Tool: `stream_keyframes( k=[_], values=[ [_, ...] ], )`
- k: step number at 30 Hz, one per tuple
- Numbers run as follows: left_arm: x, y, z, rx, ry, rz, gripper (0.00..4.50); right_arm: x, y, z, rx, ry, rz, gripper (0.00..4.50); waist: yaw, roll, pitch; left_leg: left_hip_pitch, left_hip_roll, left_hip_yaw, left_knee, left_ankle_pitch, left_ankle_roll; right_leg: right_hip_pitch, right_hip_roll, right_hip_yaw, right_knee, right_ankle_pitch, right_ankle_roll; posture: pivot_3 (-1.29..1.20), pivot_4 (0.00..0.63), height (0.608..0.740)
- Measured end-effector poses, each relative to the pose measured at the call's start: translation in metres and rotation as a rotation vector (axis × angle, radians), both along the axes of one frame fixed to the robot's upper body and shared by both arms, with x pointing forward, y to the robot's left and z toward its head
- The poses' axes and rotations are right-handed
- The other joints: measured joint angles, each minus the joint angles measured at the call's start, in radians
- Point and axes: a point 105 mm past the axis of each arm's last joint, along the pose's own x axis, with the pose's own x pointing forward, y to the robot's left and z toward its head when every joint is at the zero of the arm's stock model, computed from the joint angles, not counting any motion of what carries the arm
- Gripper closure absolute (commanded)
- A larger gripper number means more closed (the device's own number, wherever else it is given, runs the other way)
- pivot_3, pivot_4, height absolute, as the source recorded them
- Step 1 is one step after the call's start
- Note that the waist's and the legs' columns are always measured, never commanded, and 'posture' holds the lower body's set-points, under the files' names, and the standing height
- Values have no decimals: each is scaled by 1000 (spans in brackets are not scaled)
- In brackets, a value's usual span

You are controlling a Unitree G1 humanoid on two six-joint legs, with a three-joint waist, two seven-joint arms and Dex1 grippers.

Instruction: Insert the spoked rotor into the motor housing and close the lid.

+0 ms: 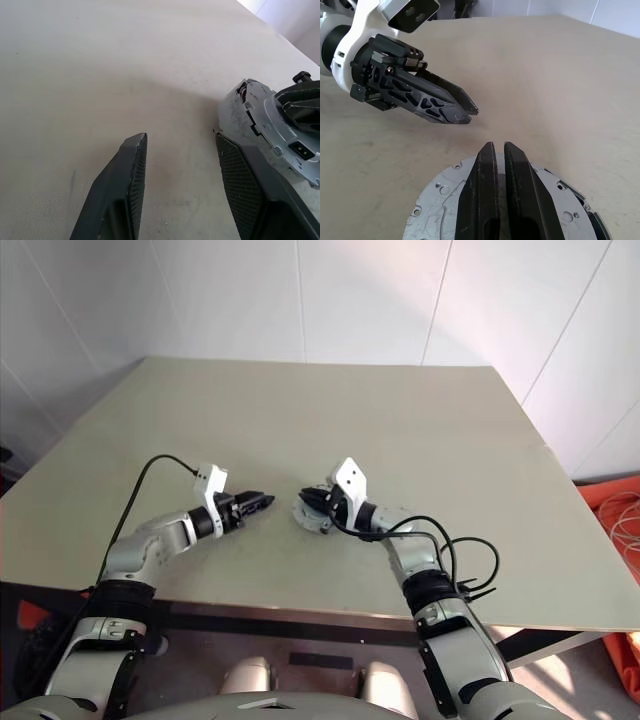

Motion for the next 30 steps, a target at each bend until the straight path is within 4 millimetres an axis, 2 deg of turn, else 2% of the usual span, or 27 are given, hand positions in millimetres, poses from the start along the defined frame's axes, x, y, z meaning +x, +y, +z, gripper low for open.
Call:
stream_keyframes(
  k=[4,6,11,15,20,24,30],
  values=[
    [1,-4,1,-8,-2,-10,2201,4,-8,4,5,-11,-24,4242,1,0,0,-3,0,0,0,0,0,-3,0,0,0,0,0,0,0,740],
    [1,-7,2,-13,-5,-16,2201,5,-12,8,13,-15,-37,4242,0,0,0,-5,0,0,0,0,0,-7,0,0,1,3,-5,0,0,740],
    [0,-15,2,-24,-2,-48,2201,4,-20,28,9,-47,-17,4242,1,1,1,-27,0,0,0,4,1,-28,1,-1,2,5,-8,0,0,740],
    [-2,-17,1,-30,8,-62,2201,-9,-32,61,20,-98,39,4242,3,1,1,-32,0,0,0,2,4,-31,1,-2,1,5,-8,0,0,740],
    [-2,-17,1,-31,12,-70,2201,-28,-38,73,7,-108,96,4242,3,1,1,-31,0,0,0,1,2,-31,0,-2,1,5,-8,0,0,740],
    [-3,-18,1,-29,12,-78,2201,-30,-37,73,2,-113,103,3285,1,1,2,-26,1,1,0,1,0,-28,1,-1,2,5,-8,0,0,740],
    [-1,-20,5,-28,2,-87,2201,-28,-27,49,-17,-56,107,1189,2,1,2,-22,0,1,0,2,-1,-24,0,-1,2,6,-9,0,0,740]
  ],
)
